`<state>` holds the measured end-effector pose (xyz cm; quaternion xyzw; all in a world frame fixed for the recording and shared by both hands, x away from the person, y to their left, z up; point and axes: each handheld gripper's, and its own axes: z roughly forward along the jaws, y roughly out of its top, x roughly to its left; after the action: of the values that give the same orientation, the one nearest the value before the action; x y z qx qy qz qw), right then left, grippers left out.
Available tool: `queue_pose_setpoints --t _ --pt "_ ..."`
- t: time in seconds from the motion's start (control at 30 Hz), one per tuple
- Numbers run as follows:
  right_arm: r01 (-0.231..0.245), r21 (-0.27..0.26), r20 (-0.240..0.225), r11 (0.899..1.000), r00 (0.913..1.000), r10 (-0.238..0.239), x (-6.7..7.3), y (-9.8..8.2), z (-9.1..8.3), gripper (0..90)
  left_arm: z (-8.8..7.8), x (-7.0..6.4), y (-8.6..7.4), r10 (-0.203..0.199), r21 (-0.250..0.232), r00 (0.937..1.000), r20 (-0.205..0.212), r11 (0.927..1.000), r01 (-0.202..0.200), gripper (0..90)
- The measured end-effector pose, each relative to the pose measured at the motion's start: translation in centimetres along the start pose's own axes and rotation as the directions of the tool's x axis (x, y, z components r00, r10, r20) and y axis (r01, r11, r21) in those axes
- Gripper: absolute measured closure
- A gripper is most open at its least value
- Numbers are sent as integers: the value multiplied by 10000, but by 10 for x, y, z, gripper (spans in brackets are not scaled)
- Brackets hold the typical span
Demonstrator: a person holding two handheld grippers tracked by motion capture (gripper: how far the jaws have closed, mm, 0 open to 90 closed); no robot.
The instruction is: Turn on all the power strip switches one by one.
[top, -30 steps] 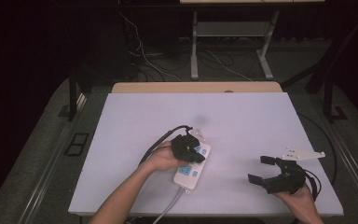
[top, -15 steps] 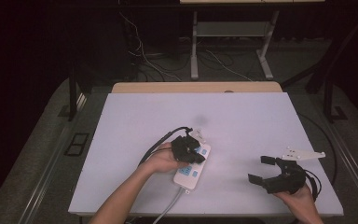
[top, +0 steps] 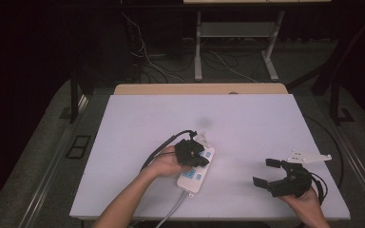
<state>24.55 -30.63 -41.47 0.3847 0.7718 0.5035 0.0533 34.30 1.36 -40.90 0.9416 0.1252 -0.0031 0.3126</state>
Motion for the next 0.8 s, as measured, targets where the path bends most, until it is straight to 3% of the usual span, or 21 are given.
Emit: queue_pose_setpoints --t 0.27,0.47,0.8 --pt "1 -46 4 10000 10000 -1 -1 0 -1 13 -1 1 -1 -239 -107 9997 26 9997 239 892" --pt "-46 -35 21 10000 10000 46 -2 -1 0 12 -3 -2 0 3 27 10000 21 10000 -3 892" --pt "-67 -49 24 10000 10000 68 -2 0 -1 13 -11 -5 4 108 -179 9999 96 9998 -107 890"
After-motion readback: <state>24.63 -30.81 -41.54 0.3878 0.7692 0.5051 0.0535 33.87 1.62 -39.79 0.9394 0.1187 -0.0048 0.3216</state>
